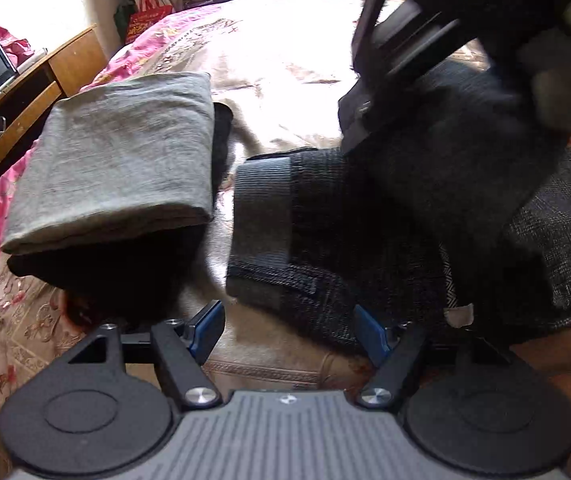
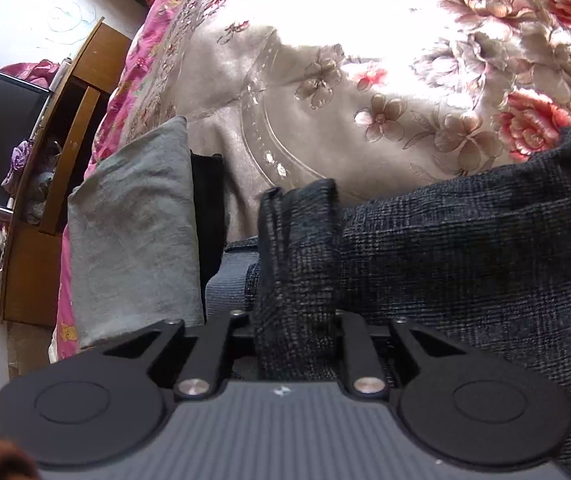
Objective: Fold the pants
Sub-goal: 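Fold the lifted end over toward the left gripper and release it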
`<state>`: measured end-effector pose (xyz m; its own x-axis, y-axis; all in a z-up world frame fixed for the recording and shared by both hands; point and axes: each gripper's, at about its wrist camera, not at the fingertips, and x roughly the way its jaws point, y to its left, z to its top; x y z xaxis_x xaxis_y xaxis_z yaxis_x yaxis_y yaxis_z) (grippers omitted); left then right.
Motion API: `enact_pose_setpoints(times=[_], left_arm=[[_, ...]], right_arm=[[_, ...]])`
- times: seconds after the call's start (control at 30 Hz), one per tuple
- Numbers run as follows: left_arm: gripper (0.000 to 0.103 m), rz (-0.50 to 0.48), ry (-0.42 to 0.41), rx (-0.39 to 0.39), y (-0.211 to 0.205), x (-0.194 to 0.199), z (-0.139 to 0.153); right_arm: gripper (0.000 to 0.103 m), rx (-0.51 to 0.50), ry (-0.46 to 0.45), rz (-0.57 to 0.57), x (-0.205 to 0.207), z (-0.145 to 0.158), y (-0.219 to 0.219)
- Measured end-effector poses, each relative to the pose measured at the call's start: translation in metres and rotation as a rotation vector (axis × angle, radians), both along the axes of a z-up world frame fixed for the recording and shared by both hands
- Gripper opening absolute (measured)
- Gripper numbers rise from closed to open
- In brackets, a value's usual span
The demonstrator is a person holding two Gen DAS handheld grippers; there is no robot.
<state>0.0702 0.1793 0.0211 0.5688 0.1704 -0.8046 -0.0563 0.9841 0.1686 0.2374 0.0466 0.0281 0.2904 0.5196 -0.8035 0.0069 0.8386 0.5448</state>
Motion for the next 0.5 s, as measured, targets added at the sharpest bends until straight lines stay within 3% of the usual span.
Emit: enact_pose_setpoints(times=[0.07,0.3,0.5], left_arm=[[0.085,0.015,-0.007,0.019,0.002,-0.003,0.0],[0.085,0.076,-0.025,0.02,0.002,-0.017,0.009],[0.085,0.06,-0.054,-0.003,-0.008,-0.005,0.011]], right_arm=[[0.03,-0.015,-0.008,0.023,-0.001,-0.001,0.007],[0.031,0.095,-0.042,0.069,-0.01,0.012,-0.004],[0.031,0.071,-0.093,0.06,-0.001,0.018,-0.045]])
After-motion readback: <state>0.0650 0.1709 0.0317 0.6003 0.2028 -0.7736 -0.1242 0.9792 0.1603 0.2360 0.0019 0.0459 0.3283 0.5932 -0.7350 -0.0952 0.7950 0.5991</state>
